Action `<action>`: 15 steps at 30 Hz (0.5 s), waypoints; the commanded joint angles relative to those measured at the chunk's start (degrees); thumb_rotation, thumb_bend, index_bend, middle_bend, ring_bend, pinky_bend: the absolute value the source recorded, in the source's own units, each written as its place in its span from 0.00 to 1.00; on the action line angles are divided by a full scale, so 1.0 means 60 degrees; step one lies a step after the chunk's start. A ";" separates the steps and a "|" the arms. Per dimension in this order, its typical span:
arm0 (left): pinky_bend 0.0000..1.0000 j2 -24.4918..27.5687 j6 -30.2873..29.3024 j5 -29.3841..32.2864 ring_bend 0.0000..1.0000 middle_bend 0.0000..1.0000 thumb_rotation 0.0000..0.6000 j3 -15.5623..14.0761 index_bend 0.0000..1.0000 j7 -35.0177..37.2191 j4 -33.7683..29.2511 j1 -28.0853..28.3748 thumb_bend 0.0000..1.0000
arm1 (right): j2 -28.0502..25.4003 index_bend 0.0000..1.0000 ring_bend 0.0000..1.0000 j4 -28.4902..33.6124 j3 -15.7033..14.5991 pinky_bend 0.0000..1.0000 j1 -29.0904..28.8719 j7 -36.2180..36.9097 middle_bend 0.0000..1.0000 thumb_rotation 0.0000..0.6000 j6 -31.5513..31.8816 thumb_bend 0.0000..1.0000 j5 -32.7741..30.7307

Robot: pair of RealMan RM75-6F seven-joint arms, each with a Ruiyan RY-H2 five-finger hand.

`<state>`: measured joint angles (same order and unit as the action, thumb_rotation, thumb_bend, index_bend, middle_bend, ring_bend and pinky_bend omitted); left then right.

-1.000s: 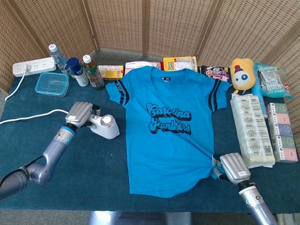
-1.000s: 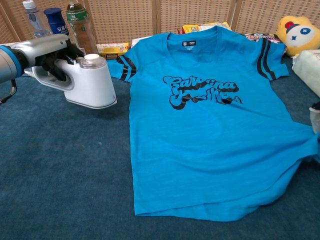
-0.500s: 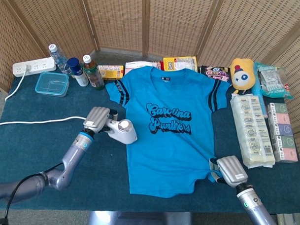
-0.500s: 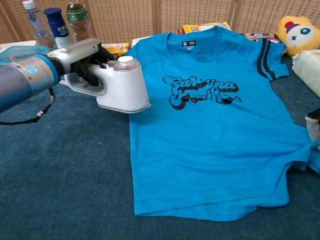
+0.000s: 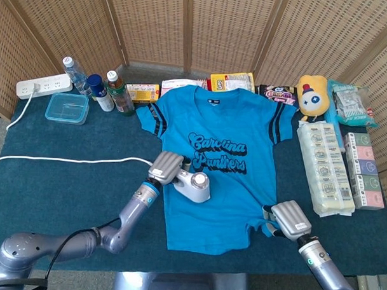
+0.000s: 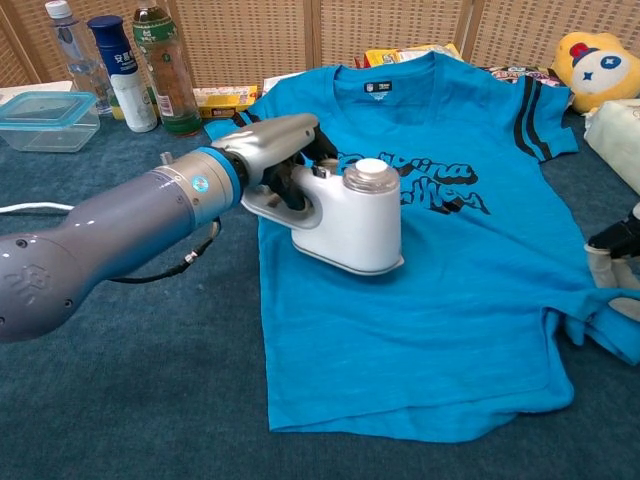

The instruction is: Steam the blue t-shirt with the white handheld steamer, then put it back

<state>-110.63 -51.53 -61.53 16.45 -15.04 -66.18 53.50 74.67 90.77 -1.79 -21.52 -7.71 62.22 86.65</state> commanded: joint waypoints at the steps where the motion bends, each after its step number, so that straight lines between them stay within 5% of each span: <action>1: 0.73 -0.0249 0.0056 0.0003 0.73 0.80 1.00 -0.0091 0.78 -0.0192 0.0046 0.0127 0.48 | 0.0002 0.69 0.71 0.0061 0.0040 0.86 -0.0079 -0.0075 0.66 1.00 -0.0131 0.51 -0.0099; 15: 0.73 -0.0283 0.0037 -0.0740 0.73 0.80 1.00 -0.0881 0.78 -0.0714 -0.0717 0.0073 0.48 | 0.0034 0.69 0.71 0.0072 0.0135 0.86 -0.0193 0.0019 0.65 1.00 -0.0190 0.51 -0.0239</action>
<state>-113.00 -51.01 -65.10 11.93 -19.28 -69.43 54.36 74.87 91.20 -0.97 -22.68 -7.60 61.09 85.22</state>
